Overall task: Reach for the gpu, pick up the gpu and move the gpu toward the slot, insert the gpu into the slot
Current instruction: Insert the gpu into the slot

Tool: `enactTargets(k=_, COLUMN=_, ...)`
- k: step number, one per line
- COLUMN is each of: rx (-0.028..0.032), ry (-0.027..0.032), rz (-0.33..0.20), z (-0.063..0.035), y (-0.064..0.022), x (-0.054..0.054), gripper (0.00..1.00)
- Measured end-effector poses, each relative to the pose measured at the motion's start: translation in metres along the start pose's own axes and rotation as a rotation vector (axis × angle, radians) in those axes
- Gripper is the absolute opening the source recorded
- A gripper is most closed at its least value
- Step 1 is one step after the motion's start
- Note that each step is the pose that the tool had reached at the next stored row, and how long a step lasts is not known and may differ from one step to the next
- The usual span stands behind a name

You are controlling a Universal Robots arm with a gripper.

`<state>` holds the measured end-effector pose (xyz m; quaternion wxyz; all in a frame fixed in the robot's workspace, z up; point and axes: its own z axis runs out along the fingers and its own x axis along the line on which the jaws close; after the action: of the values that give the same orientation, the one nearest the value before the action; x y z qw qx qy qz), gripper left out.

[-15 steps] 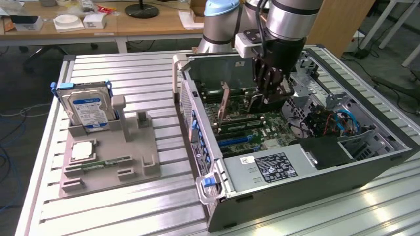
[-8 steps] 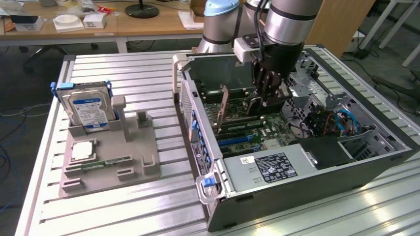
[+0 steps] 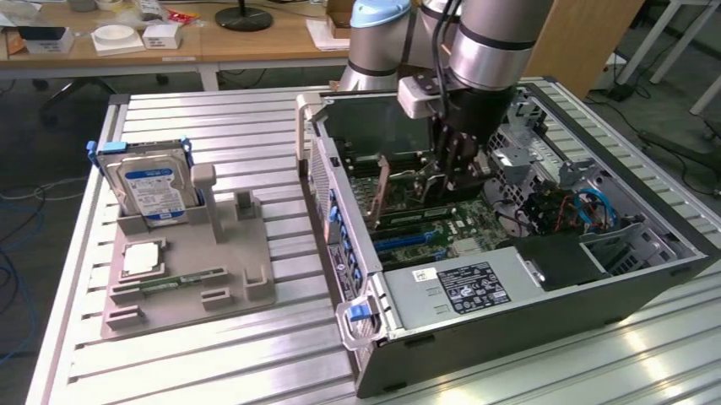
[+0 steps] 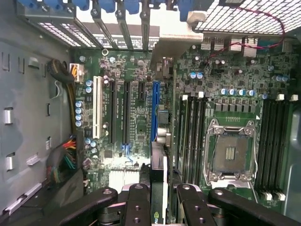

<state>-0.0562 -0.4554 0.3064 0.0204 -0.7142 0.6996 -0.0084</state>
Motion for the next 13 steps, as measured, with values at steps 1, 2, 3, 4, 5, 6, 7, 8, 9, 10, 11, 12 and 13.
enactTargets(k=1, rx=-0.0015, ry=0.0001, rz=0.000, z=0.0013, y=0.0001, x=0.000, gripper=0.27)
enactTargets(k=2, rx=-0.0018, ry=0.0000, rz=0.000, z=0.0031, y=0.0003, x=0.000, gripper=0.27)
enactTargets(k=3, rx=-0.0019, ry=0.0000, rz=0.000, z=0.0049, y=0.0009, x=0.000, gripper=0.27)
enactTargets(k=4, rx=-0.0020, ry=-0.0008, rz=0.000, z=0.0066, y=0.0010, x=0.000, gripper=0.27)
enactTargets(k=5, rx=-0.0018, ry=-0.0011, rz=0.001, z=0.0082, y=0.0014, x=0.000, gripper=0.27)
enactTargets(k=6, rx=-0.0019, ry=-0.0012, rz=0.001, z=0.0094, y=0.0028, x=0.000, gripper=0.27)
enactTargets(k=7, rx=-0.0019, ry=-0.0017, rz=0.002, z=0.0106, y=0.0029, x=0.000, gripper=0.27)
enactTargets(k=8, rx=-0.0018, ry=-0.0020, rz=0.002, z=0.0114, y=0.0032, x=0.000, gripper=0.27)
enactTargets(k=9, rx=-0.0020, ry=-0.0020, rz=0.002, z=0.0118, y=0.0035, x=0.000, gripper=0.27)
enactTargets(k=10, rx=-0.0020, ry=-0.0019, rz=0.002, z=0.0120, y=0.0035, x=0.000, gripper=0.27)
enactTargets(k=11, rx=-0.0020, ry=-0.0019, rz=0.002, z=0.0120, y=0.0036, x=0.000, gripper=0.27)
enactTargets(k=12, rx=-0.0021, ry=-0.0019, rz=0.002, z=0.0121, y=0.0049, x=0.000, gripper=0.27)
enactTargets(k=13, rx=-0.0023, ry=-0.0022, rz=0.002, z=0.0124, y=0.0054, x=0.000, gripper=0.27)
